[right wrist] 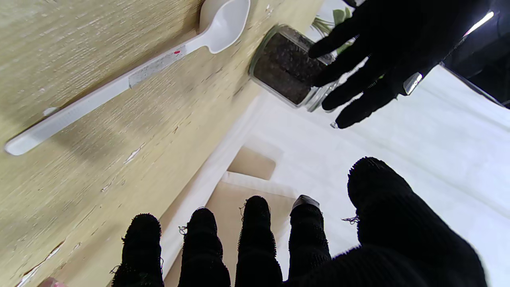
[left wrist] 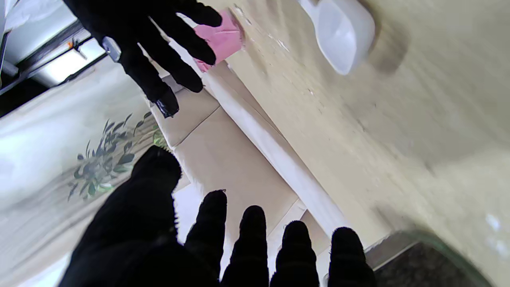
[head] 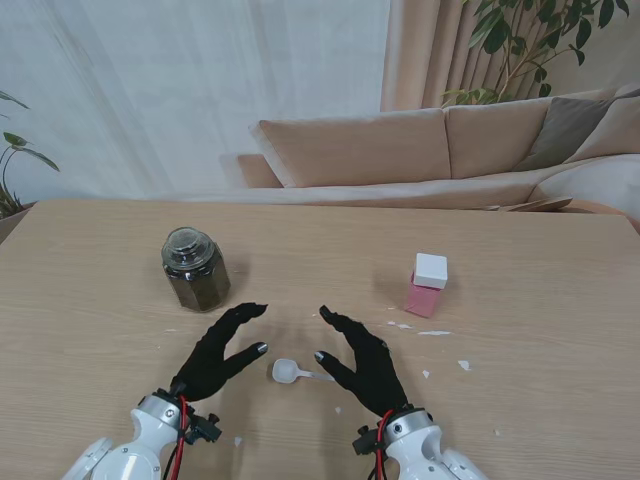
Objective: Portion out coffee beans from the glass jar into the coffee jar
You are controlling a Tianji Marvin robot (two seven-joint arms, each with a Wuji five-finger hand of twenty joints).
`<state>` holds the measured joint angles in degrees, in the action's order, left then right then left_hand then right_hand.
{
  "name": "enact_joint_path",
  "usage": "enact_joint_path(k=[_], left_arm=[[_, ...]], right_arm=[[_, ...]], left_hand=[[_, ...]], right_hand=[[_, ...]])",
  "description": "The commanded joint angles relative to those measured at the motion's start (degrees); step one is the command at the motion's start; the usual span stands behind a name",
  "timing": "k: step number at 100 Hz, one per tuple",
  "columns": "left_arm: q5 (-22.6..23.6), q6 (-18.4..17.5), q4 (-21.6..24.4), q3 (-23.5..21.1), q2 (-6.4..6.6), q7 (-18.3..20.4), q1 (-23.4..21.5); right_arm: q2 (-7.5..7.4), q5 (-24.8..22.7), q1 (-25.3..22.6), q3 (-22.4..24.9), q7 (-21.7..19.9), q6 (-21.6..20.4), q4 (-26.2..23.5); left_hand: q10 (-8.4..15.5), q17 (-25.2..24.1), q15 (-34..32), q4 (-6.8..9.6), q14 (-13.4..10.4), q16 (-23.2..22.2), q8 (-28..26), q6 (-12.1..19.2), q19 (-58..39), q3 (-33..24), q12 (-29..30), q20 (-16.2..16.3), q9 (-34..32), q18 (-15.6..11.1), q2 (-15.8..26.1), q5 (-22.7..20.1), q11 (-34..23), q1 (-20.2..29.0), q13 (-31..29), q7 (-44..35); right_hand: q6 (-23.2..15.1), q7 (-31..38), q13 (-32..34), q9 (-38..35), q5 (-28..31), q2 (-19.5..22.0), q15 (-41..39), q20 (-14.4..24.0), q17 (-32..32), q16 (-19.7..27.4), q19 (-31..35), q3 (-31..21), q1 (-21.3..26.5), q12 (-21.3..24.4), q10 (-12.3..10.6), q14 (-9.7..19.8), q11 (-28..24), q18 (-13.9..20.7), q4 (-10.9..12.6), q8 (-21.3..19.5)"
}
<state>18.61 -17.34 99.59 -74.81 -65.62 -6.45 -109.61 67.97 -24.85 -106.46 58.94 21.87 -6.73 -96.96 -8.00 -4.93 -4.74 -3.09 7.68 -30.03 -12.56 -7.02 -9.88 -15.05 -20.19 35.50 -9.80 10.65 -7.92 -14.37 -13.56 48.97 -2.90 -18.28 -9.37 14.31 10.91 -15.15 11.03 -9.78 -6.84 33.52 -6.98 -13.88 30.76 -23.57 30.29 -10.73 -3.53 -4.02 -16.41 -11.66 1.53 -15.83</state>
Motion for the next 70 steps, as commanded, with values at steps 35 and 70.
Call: enact_joint_path(k=[35, 70], left_arm=[[16.3, 10.2, 5.6, -6.4, 3.07, 9.9, 10.6], [27.8, 18.1, -4.0, -3.3, 4.3, 13.3, 25.8]], right_arm=[[0.17, 1.0, -0.6, 0.1, -1.4, -1.4, 0.0], [0.12, 1.5, -0.7, 0.4, -1.8, -1.8, -0.1]], left_hand=[[2.1, -1.1, -0.2, 0.81, -0.2, -3.0, -0.7, 1.9, -2.2, -0.4, 0.8, 6.8, -0.7, 0.6, -4.2, 1.1, -0.1, 0.5, 1.2, -0.1], [3.9, -0.1, -0.1, 1.44, -1.1, -2.5, -2.8, 3.5, -1.5, -1.7, -0.3, 6.9, -0.5, -0.1, -6.1, 2.6, 0.9, 1.6, 0.3, -0.7]], right_hand=[[-1.7, 0.7, 0.2, -0.3, 0.2, -0.3, 0.5, 0.7, -0.2, 0.0, -0.9, 1.0, 0.6, -0.1, -1.7, 3.0, -0.2, 0.4, 1.3, -0.1], [-1.6, 0.8, 0.2, -0.2, 0.2, -0.3, 0.5, 0.7, -0.1, 0.0, -0.8, 1.1, 0.7, -0.1, -1.8, 2.9, -0.1, 0.3, 1.3, -0.1]])
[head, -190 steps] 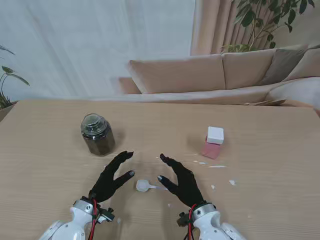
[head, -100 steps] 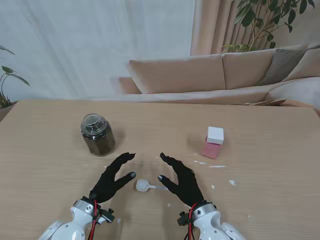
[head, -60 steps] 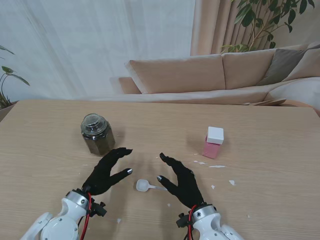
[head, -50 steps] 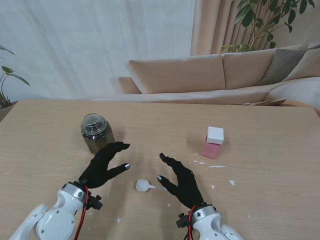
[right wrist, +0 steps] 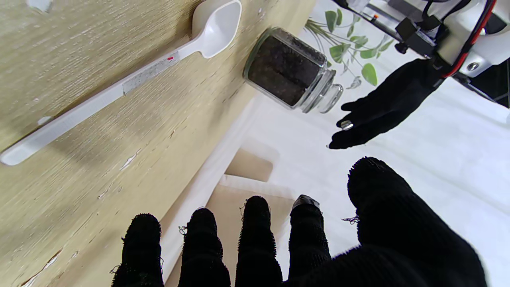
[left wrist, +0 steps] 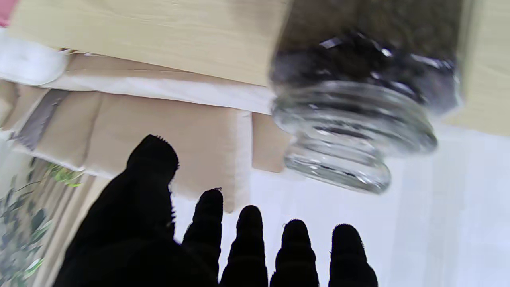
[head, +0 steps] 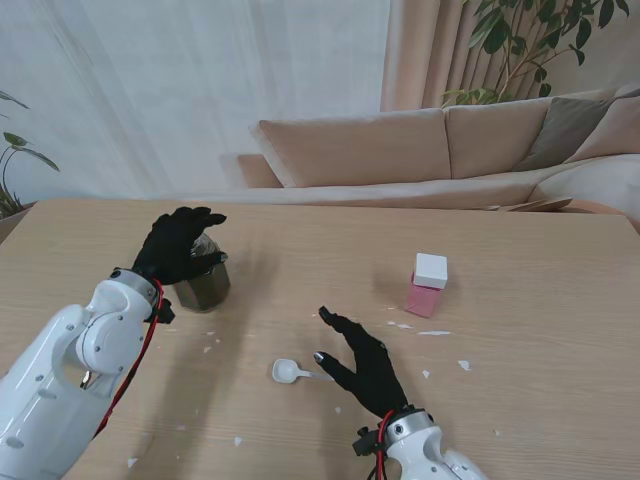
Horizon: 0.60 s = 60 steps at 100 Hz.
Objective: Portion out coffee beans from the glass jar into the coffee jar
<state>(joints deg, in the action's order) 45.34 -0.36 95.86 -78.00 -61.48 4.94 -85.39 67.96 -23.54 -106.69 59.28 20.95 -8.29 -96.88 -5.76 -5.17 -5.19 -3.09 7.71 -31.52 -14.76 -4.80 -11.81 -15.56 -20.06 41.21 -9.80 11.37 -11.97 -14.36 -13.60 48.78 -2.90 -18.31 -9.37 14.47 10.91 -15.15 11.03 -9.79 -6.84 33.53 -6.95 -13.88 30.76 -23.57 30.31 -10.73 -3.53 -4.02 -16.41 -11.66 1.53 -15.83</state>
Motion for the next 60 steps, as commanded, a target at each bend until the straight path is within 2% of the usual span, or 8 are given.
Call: enact_joint_path(k=[1, 23, 28, 37, 44, 49, 51, 60], left_arm=[[1.3, 1.5, -0.5, 0.1, 0.19, 2.0, 1.9], [6.1, 7.7, -5.9, 3.1, 0.68, 3.7, 6.7], [6.0, 8.4, -6.8, 3.5, 0.64, 3.5, 7.1], [5.3, 9.1, -7.7, 3.8, 0.5, 2.9, 7.3], [4.5, 9.5, -7.8, 4.0, 0.45, 2.9, 7.1], [4.6, 9.7, -7.8, 4.0, 0.53, 3.4, 6.9], [4.6, 9.8, -7.8, 4.1, 0.55, 3.6, 6.9], [4.2, 10.4, -8.4, 4.5, 0.48, 3.4, 7.0]], right_arm=[[0.14, 0.2, -0.5, 0.1, -0.9, -0.2, -0.2], [0.18, 0.5, -0.8, 0.5, -0.7, -0.4, -0.5], [0.2, 0.5, -0.8, 0.6, -0.7, -0.4, -0.5], [0.22, 0.6, -0.8, 0.6, -0.7, -0.4, -0.5], [0.22, 0.7, -0.8, 0.6, -0.7, -0.3, -0.5], [0.22, 0.7, -0.7, 0.6, -0.7, -0.3, -0.5], [0.22, 0.7, -0.7, 0.6, -0.7, -0.4, -0.4], [0.22, 0.6, -0.7, 0.5, -0.7, -0.4, -0.4]], left_hand=[[1.7, 0.4, 0.3, 1.46, -1.1, -1.0, -0.6, 1.4, 0.4, -1.3, -0.4, 1.2, -0.5, -0.7, -2.2, 2.6, 0.9, 1.8, 0.2, -0.7], [1.5, 5.8, -1.5, 1.03, 0.8, -2.2, -3.5, 2.0, -3.3, -6.7, -1.7, 5.6, -1.2, 1.1, -4.5, 0.7, -0.9, 2.3, -3.7, -0.9], [1.1, 7.6, -3.3, 0.73, 1.6, -4.0, -4.1, 1.6, -5.4, -8.2, -1.8, 8.7, -2.0, 1.8, -4.9, -0.4, -1.9, 2.2, -5.4, -1.2], [-0.3, 10.8, -8.0, 0.51, 3.4, -9.1, -5.1, -0.5, -12.4, -10.0, -2.9, 16.3, -5.3, 3.6, -5.3, -2.8, -4.4, 2.0, -9.3, -2.6], [-0.9, 10.7, -11.0, 0.44, 3.8, -10.8, -5.8, -1.8, -17.7, -10.7, -3.2, 18.6, -6.6, 4.3, -5.4, -3.9, -5.5, 2.2, -10.1, -4.1], [-1.0, 10.0, -12.7, 0.41, 3.9, -10.8, -6.1, -2.3, -22.1, -10.7, -3.3, 18.2, -7.1, 4.4, -5.1, -4.0, -5.8, 2.0, -10.2, -4.7], [-1.2, 9.0, -14.3, 0.44, 4.1, -10.0, -6.3, -2.6, -27.0, -10.8, -3.4, 14.5, -7.5, 4.5, -5.0, -4.5, -6.1, 2.1, -10.1, -5.2], [-1.8, 8.5, -17.5, 0.39, 4.6, -10.1, -6.8, -3.6, -35.1, -10.6, -3.7, 12.8, -8.9, 4.6, -4.0, -5.8, -6.8, 3.2, -10.7, -6.2]], right_hand=[[-1.7, 0.6, 0.2, -0.2, 0.2, -0.3, 0.5, 0.7, -0.1, 0.0, -0.8, 1.1, 0.7, -0.1, -1.8, 2.9, -0.1, 0.3, 1.3, -0.1], [-1.6, 0.8, 0.2, -0.3, 0.3, -0.4, 0.5, 0.7, -0.1, 0.0, -0.8, 1.1, 0.8, -0.1, -1.7, 2.9, -0.1, 0.3, 1.3, -0.1], [-1.6, 0.9, 0.2, -0.3, 0.4, -0.4, 0.5, 0.7, -0.1, 0.0, -0.8, 1.1, 0.8, -0.1, -1.8, 2.9, -0.2, 0.3, 1.3, -0.2], [-1.6, 1.0, 0.2, -0.2, 0.4, -0.4, 0.5, 0.7, 0.0, 0.0, -0.7, 1.1, 0.9, -0.1, -1.7, 2.9, -0.2, 0.3, 1.3, -0.2], [-1.6, 1.0, 0.2, -0.2, 0.4, -0.4, 0.5, 0.7, 0.0, 0.0, -0.7, 1.1, 0.8, -0.1, -1.8, 2.9, -0.2, 0.3, 1.2, -0.2], [-1.6, 1.1, 0.2, -0.2, 0.4, -0.4, 0.4, 0.7, 0.0, 0.0, -0.7, 1.1, 0.9, -0.1, -1.8, 2.9, -0.2, 0.4, 1.2, -0.3], [-1.6, 1.2, 0.2, -0.3, 0.4, -0.4, 0.5, 0.7, 0.0, 0.0, -0.7, 1.1, 0.9, -0.2, -1.9, 2.9, -0.3, 0.3, 1.3, -0.3], [-1.6, 1.2, 0.3, -0.3, 0.4, -0.4, 0.4, 0.8, 0.0, 0.0, -0.7, 1.1, 0.8, -0.2, -1.8, 2.9, -0.2, 0.3, 1.3, -0.3]])
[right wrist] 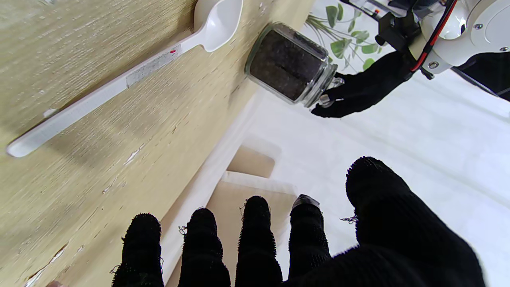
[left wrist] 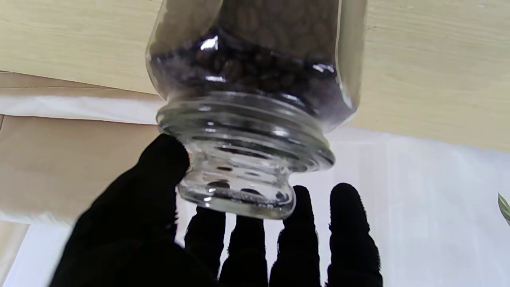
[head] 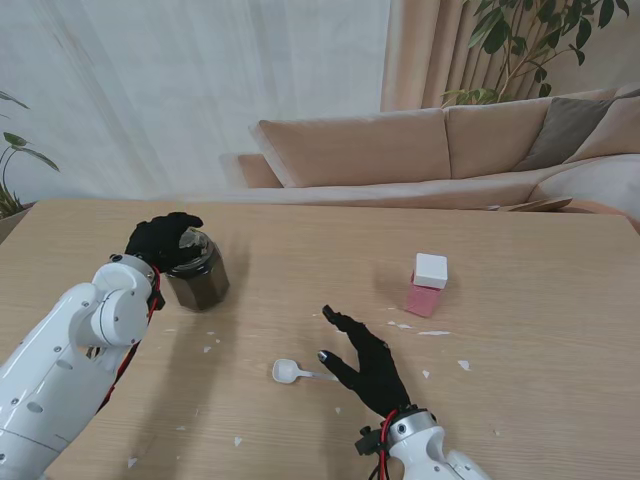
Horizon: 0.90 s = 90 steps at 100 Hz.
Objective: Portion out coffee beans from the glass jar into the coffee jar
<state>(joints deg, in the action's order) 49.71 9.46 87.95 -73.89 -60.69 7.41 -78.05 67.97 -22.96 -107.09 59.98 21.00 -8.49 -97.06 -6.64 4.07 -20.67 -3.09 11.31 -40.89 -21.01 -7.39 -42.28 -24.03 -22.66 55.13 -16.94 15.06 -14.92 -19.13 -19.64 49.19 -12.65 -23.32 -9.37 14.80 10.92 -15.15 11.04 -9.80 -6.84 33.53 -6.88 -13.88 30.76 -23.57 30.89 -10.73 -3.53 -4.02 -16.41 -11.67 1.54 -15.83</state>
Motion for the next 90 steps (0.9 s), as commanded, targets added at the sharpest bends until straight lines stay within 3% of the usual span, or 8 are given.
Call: enact_joint_path(k=[1, 4, 6, 16, 26, 49, 90], left_arm=[[-0.3, 0.6, -0.5, 0.5, -0.33, 0.9, -0.3], [-0.8, 0.9, -0.7, 0.6, -0.4, 0.8, -0.3], [-1.2, 1.1, -0.8, 0.7, -0.44, 0.8, -0.2], [-3.6, 1.9, -0.9, 0.9, -0.71, 0.5, -0.2], [-4.7, 1.9, -0.8, 1.0, -0.83, 0.4, -0.3], [-5.4, 1.1, 1.6, 1.4, -0.62, 2.2, -1.8], [-7.9, 1.8, 5.4, 4.1, -0.45, 5.0, -2.8]], right_arm=[[0.21, 0.0, -0.3, -0.2, -0.7, -0.2, -0.2], [0.22, 0.0, -0.3, -0.2, -0.7, -0.2, -0.2], [0.22, 0.0, -0.3, -0.1, -0.6, -0.2, -0.2], [0.26, 0.0, -0.4, -0.1, -0.5, -0.2, -0.2], [0.28, 0.1, -0.4, -0.1, -0.4, -0.3, -0.3], [0.3, 0.1, -0.4, -0.1, -0.3, -0.4, -0.3], [0.32, -0.1, -0.5, -0.2, -0.1, -0.7, -0.3]], left_hand=[[-1.1, -0.7, -2.5, 0.36, 1.1, -0.7, -0.6, -1.1, -5.9, -1.9, -1.1, -1.5, -1.9, 0.9, -1.0, -1.2, -0.9, 3.0, -1.0, -1.3], [-1.2, -0.5, -3.1, 0.38, 1.3, -0.7, -0.6, -1.2, -7.0, -1.8, -1.2, -1.9, -2.2, 1.1, -0.9, -1.5, -1.1, 3.3, -1.3, -1.4], [-1.5, -0.2, -4.5, 0.44, 1.6, -0.5, -0.7, -1.5, -10.4, -1.3, -1.3, -4.1, -2.5, 1.2, -0.6, -1.8, -1.4, 4.0, -1.7, -1.7], [-3.2, 3.9, -9.5, 0.3, 3.0, -2.6, -1.0, -2.8, -19.4, -1.0, -2.0, -3.4, -3.9, 1.6, 0.2, -3.2, -3.1, 7.0, -4.0, -3.0], [-4.2, 7.9, -13.7, 0.25, 4.0, -3.9, -1.2, -3.7, -25.7, -0.5, -2.5, -4.7, -5.1, 1.1, 0.6, -4.5, -4.5, 9.6, -5.7, -4.4], [-4.9, 10.8, -16.7, 0.2, 4.5, -4.4, -1.3, -4.2, -29.2, 0.3, -2.7, -6.4, -6.0, 0.1, 1.3, -5.5, -5.5, 11.2, -6.8, -5.3], [-5.1, 11.6, -18.0, -0.05, 4.6, -4.7, -1.4, -4.3, -30.6, 1.4, -2.9, -7.2, -6.3, -0.3, 1.3, -6.0, -6.0, 14.7, -7.1, -5.7]], right_hand=[[-1.6, 0.9, 0.3, -0.3, 0.4, -0.4, 0.4, 0.8, -0.1, 0.0, -0.7, 1.1, 0.3, -0.2, -1.8, 2.9, -0.2, 0.3, 1.3, -0.4], [-1.6, 1.0, 0.3, -0.3, 0.4, -0.4, 0.4, 0.8, -0.1, 0.0, -0.6, 1.1, 0.3, -0.2, -1.8, 2.9, -0.3, 0.3, 1.3, -0.4], [-1.6, 1.0, 0.3, -0.3, 0.4, -0.4, 0.4, 0.8, 0.0, 0.0, -0.6, 1.2, 0.3, -0.2, -1.8, 2.9, -0.3, 0.3, 1.2, -0.4], [-1.5, 1.1, 0.3, -0.3, 0.4, -0.4, 0.4, 0.8, 0.0, 0.0, -0.6, 1.1, 0.4, -0.2, -1.8, 2.9, -0.3, 0.3, 1.3, -0.4], [-1.4, 1.2, 0.3, -0.3, 0.4, -0.4, 0.4, 0.8, 0.0, 0.0, -0.5, 1.2, 0.4, -0.2, -1.9, 3.0, -0.3, 0.3, 1.2, -0.5], [-1.4, 1.4, 0.2, -0.3, 0.4, -0.4, 0.4, 0.9, 0.1, 0.0, -0.4, 1.2, 0.6, -0.2, -1.8, 2.9, -0.4, 0.2, 1.2, -0.6], [-1.4, 1.5, 0.2, -0.3, 0.4, -0.4, 0.4, 0.9, 0.1, 0.0, -0.4, 1.3, 0.7, -0.2, -1.8, 3.0, -0.4, 0.3, 1.2, -0.7]])
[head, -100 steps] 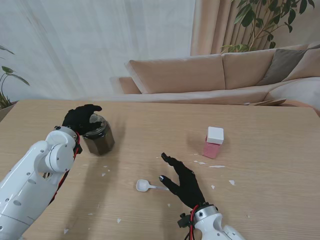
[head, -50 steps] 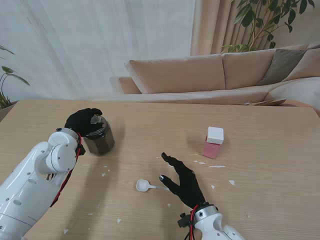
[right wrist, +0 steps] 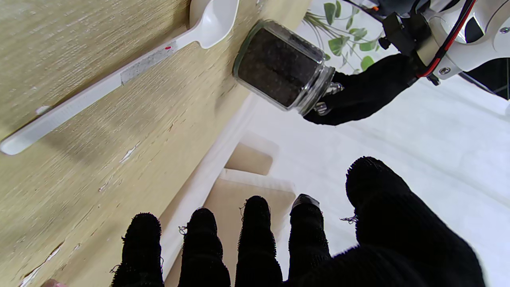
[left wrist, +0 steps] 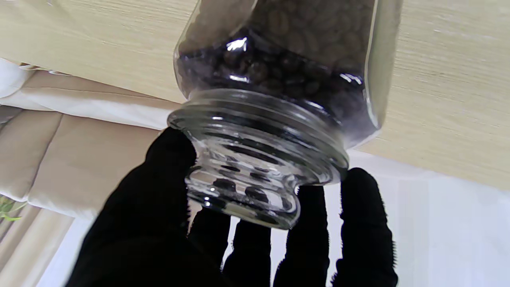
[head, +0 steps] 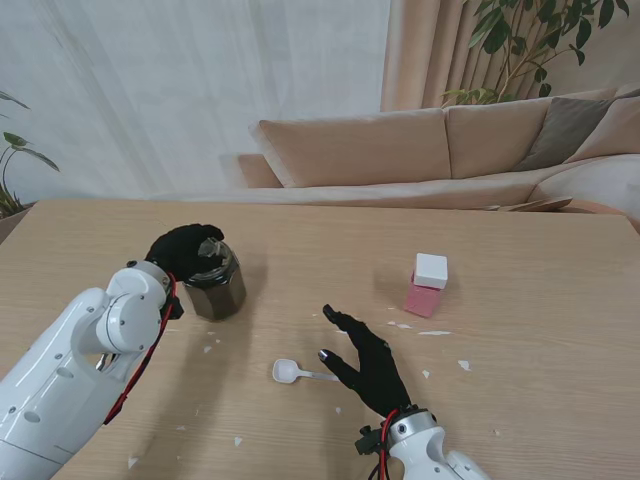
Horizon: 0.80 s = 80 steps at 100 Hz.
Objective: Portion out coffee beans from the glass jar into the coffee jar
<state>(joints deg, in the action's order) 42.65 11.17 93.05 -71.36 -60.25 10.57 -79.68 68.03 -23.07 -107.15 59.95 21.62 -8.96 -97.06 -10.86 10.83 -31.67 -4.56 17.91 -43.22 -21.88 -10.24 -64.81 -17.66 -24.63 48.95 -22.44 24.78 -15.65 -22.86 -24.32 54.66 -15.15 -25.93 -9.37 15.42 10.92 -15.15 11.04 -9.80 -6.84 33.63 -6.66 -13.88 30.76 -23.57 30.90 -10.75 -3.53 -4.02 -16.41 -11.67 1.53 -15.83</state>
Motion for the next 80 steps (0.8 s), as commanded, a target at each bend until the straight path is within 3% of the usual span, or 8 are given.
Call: enact_joint_path(k=[1, 46, 80], left_arm=[[-0.8, 0.1, 0.4, 1.7, -0.89, 1.9, -1.1], [-4.5, 4.1, 3.4, 7.5, -1.29, 2.5, -0.4], [-6.7, 6.8, 2.7, 13.8, -2.28, 0.1, 3.2]], right_arm=[[0.26, -0.1, -0.5, -0.2, -0.7, -0.3, -0.3], [0.28, -0.3, -0.6, -0.3, -0.4, -0.3, -0.5], [0.27, -0.2, -0.6, -0.4, -0.4, -0.5, -0.6]], left_hand=[[-0.8, 4.9, -7.1, 1.43, -2.0, -2.4, -0.6, -1.4, -8.1, -5.0, -0.9, -1.1, -0.8, -10.0, 2.0, -2.4, -1.3, 9.3, -4.6, -3.1], [-0.8, 4.9, -7.3, 1.6, -2.0, -2.4, -0.6, -1.5, -8.4, -4.7, -0.9, -1.3, -0.6, -9.9, 1.9, -2.3, -1.4, 10.0, -4.5, -3.3], [-0.5, 3.8, -5.2, 1.81, -2.8, -1.1, -0.6, -1.4, -6.0, -5.6, -0.9, -2.2, 0.0, -9.7, 1.6, -2.3, -1.4, 9.9, -3.4, -3.5]], right_hand=[[-1.4, 0.9, 0.2, -0.3, 0.4, -0.3, 0.4, 0.8, -0.1, 0.0, -0.4, 1.3, 0.7, -0.2, -1.9, 3.0, -0.4, 0.3, 1.2, -0.7], [-1.3, 1.0, 0.2, -0.3, 0.4, -0.4, 0.4, 0.9, -0.1, 0.0, -0.4, 1.4, 0.7, -0.2, -1.8, 2.9, -0.4, 0.2, 1.2, -0.7], [-1.3, 1.0, 0.3, -0.3, 0.4, -0.4, 0.3, 0.9, -0.2, 0.0, -0.4, 1.4, 0.7, -0.2, -1.8, 3.0, -0.4, 0.3, 1.2, -0.7]])
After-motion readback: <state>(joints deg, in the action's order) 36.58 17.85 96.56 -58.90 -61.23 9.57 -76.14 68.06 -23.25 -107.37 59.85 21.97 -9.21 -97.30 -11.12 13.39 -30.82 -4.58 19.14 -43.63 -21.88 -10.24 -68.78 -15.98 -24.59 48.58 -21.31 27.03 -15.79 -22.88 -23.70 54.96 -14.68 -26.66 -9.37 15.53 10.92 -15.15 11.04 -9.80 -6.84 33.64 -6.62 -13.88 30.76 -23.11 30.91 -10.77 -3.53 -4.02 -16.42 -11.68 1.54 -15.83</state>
